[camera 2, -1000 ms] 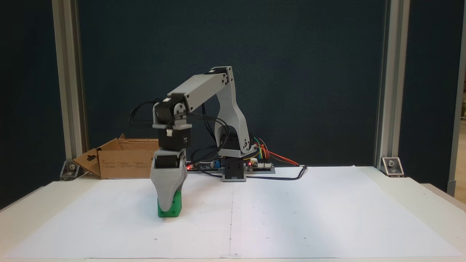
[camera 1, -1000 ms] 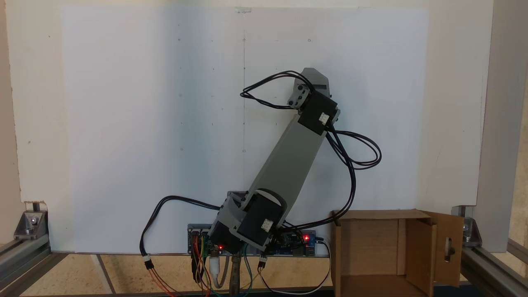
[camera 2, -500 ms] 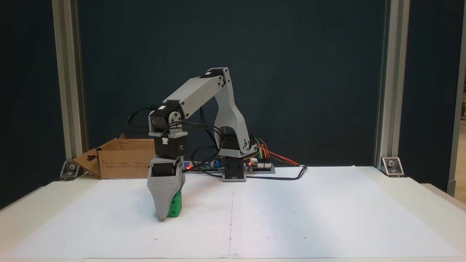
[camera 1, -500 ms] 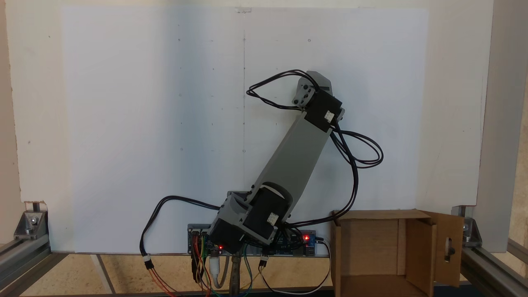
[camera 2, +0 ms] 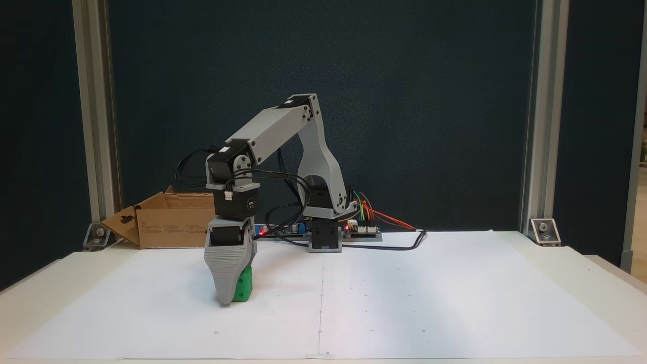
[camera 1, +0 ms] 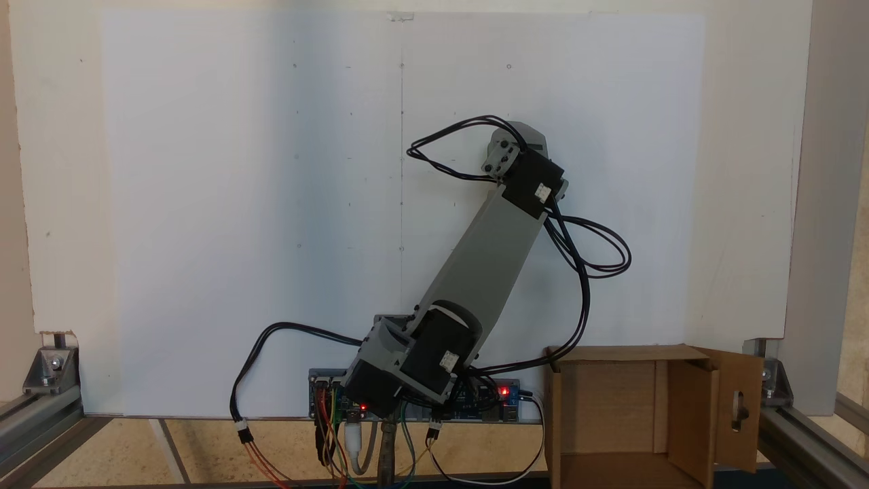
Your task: Grasp a green dice and put it in the bin.
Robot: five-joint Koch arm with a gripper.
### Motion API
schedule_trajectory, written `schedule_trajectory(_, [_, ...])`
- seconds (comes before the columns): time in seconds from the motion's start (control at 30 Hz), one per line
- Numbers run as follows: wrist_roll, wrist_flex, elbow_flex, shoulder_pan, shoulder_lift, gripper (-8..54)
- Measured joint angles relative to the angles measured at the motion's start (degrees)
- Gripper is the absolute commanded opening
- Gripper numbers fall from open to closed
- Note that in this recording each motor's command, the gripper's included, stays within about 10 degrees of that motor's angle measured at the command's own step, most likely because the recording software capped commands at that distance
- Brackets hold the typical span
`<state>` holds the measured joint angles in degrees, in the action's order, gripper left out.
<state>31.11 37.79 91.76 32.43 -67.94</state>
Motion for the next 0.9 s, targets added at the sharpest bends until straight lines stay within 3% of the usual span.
schedule_trajectory(0.4, [0.0, -2.2, 0.1, -1.1, 0.0, 39.6])
schedule_trajectory(0.67, [0.0, -4.4, 0.1, -1.2, -0.1, 31.4])
schedule_trajectory(0.87, [0.0, -5.4, 0.1, -1.3, -0.2, 12.4])
schedule_trajectory(0.9, [0.0, -5.5, 0.1, -1.3, -0.4, 11.5])
